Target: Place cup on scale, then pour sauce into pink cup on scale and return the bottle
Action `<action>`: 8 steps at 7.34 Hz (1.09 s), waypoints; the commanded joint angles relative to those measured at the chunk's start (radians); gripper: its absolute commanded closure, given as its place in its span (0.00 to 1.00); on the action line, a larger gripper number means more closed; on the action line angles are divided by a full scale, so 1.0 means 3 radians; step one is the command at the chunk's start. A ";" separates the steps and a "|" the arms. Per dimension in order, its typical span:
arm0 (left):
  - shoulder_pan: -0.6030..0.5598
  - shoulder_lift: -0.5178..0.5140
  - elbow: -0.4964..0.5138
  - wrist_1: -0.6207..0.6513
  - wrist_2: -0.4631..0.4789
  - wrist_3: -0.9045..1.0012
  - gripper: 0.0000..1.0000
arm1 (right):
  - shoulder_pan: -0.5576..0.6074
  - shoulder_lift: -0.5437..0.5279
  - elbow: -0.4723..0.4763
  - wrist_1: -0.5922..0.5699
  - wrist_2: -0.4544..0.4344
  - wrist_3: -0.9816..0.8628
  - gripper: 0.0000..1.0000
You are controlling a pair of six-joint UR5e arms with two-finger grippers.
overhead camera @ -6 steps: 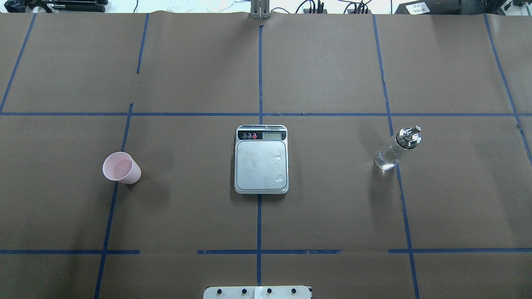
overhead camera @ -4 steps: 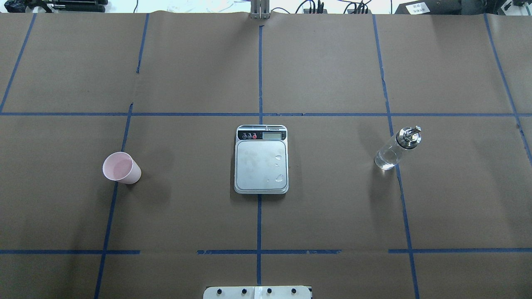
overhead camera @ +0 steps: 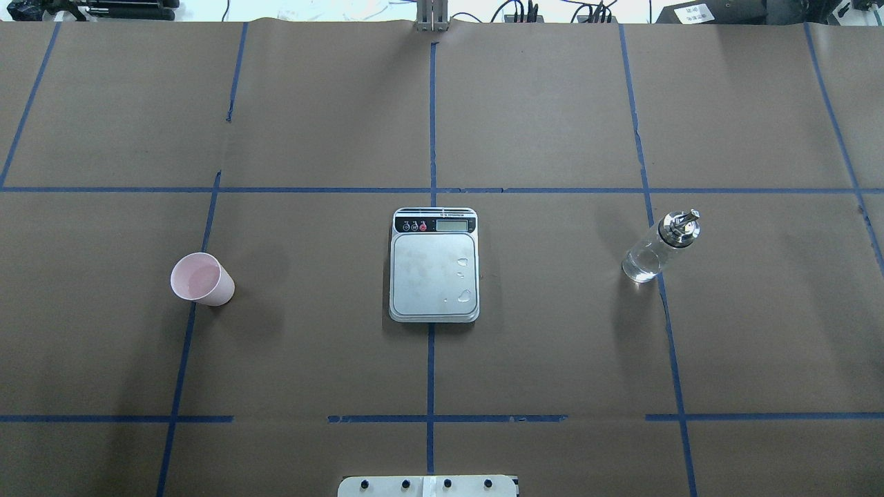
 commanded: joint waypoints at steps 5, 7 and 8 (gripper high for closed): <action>0.0041 -0.0659 0.0156 -0.1463 0.0028 -0.1102 0.00 | 0.0003 0.0159 -0.0135 0.0937 0.0030 0.0143 0.00; 0.0137 -0.0706 0.0219 -0.1794 -0.0196 -0.1530 0.00 | 0.0003 0.0174 -0.0079 0.0937 0.0030 0.0143 0.00; 0.0234 -0.0696 0.0219 -0.2175 -0.0177 -0.1578 0.00 | 0.0003 0.0174 -0.0084 0.1029 0.0030 0.0173 0.00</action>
